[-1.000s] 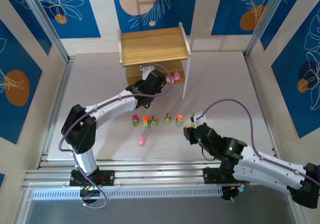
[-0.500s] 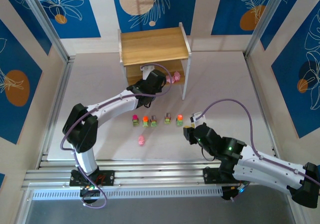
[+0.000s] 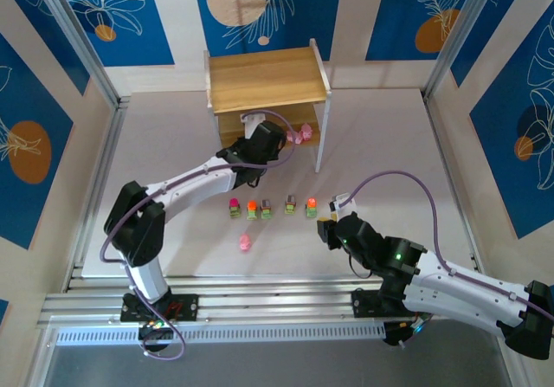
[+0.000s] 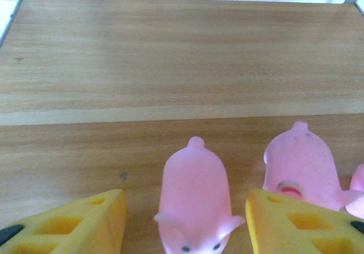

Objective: Place and organize the plastic toys onto the shelf

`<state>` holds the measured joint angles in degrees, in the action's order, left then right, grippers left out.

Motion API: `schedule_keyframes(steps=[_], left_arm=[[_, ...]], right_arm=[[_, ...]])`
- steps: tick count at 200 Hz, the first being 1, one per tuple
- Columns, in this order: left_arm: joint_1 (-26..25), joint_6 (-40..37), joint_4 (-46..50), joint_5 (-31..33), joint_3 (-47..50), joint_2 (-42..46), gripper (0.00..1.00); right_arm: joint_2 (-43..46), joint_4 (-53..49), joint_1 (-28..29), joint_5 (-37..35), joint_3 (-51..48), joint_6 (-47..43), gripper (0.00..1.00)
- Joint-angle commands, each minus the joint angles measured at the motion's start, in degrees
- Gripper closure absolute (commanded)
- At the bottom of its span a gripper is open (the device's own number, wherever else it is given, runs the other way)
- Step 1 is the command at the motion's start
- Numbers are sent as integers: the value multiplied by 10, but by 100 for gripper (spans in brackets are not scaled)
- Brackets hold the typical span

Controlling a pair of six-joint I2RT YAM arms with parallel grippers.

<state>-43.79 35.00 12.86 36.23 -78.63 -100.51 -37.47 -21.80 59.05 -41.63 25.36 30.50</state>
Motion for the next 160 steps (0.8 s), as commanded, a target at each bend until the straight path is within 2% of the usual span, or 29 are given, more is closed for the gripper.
schedule_keyframes(steps=[1, 59, 101, 128, 160], left_arm=[[-7, 0, 0, 12, 17, 32, 42], [-48, -11, 4, 24, 42, 63, 41], [-93, 10, 21, 59, 87, 100, 41], [-135, 17, 32, 91, 119, 127, 41], [-191, 28, 75, 134, 133, 143, 41]], right_arm=[[0, 12, 5, -6, -7, -7, 63], [0, 12, 6, -7, -6, -7, 63], [1, 11, 8, -9, -5, -7, 63], [2, 11, 10, -12, -6, -8, 62], [1, 13, 13, -14, -6, -11, 55]])
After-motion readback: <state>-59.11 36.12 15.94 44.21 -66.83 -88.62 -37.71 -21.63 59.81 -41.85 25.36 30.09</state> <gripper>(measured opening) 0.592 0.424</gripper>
